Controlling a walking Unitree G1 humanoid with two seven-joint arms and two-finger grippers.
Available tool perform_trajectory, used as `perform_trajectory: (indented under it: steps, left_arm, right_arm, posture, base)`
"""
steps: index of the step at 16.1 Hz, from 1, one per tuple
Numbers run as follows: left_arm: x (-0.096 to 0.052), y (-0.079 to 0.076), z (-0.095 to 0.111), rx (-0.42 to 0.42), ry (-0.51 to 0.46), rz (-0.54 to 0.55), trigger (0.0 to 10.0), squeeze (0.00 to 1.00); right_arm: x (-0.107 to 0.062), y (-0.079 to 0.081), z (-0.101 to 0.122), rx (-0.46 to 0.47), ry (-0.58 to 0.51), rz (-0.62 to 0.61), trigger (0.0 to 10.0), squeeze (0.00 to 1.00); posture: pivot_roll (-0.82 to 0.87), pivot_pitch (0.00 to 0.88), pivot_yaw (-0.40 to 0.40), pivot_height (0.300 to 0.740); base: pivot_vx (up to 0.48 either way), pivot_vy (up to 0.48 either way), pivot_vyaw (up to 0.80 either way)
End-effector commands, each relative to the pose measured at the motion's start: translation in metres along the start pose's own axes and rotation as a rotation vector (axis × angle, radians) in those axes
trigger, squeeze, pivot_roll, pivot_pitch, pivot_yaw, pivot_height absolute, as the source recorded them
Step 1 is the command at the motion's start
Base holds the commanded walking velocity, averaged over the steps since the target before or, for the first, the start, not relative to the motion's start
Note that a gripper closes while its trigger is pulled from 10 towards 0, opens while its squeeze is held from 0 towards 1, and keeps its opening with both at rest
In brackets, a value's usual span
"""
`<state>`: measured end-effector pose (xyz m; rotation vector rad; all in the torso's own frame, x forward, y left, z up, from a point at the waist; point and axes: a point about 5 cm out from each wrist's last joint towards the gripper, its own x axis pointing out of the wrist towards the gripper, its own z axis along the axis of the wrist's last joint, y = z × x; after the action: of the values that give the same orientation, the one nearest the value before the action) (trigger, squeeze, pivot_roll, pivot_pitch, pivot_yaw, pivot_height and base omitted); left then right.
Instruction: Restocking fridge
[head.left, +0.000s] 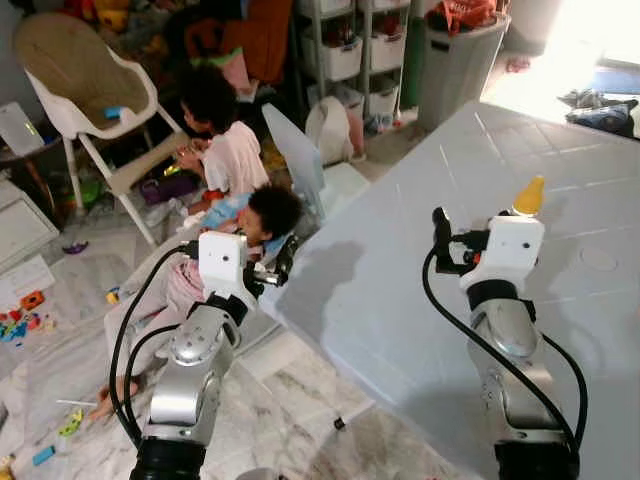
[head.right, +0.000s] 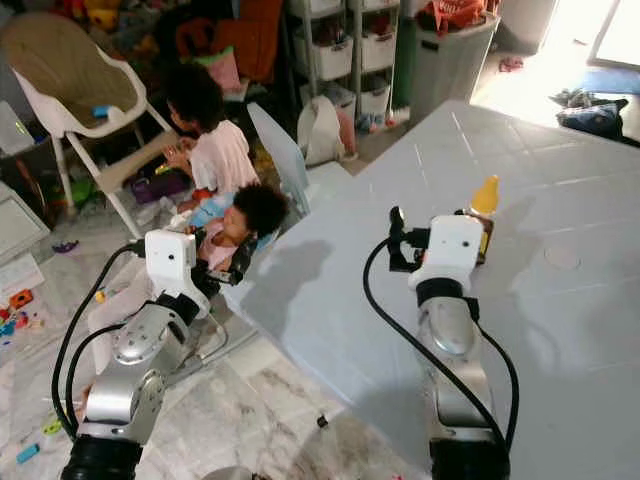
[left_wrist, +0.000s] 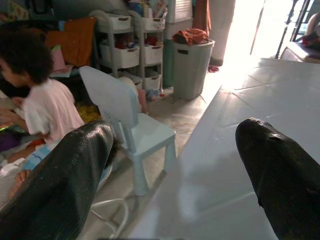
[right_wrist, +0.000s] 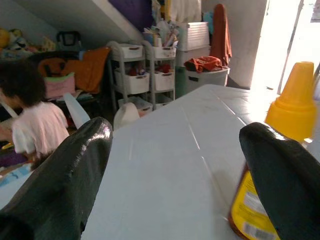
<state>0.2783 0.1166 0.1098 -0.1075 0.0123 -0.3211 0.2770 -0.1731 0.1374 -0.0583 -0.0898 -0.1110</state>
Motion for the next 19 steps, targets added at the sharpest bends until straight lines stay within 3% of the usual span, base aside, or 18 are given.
perform_trajectory:
  steps: [1, 13, 19]
  left_arm:
    - [-0.0005, 0.0014, 0.0004, 0.01, 0.0, 0.004, 10.0, 0.0]
    - [-0.0015, 0.0011, 0.0002, 0.011, 0.006, 0.002, 10.0, 0.0]
    - [-0.0024, 0.002, 0.0008, 0.016, 0.008, 0.005, 10.0, 0.0]
  right_arm:
    - [-0.0013, -0.0013, 0.0019, -0.003, -0.003, -0.018, 10.0, 0.0]
    - [-0.0008, -0.0039, 0.0011, -0.03, -0.006, -0.027, 10.0, 0.0]
    - [0.0019, 0.0016, -0.0006, -0.039, -0.003, 0.017, 10.0, 0.0]
  posture:
    - [-0.09, 0.0, 0.076, 0.74]
    - [-0.09, 0.0, 0.08, 0.74]
    - [-0.08, 0.0, 0.083, 0.74]
  base:
    - [0.0, 0.0, -0.54]
    - [0.0, 0.0, -0.8]
    - [0.0, 0.0, 0.0]
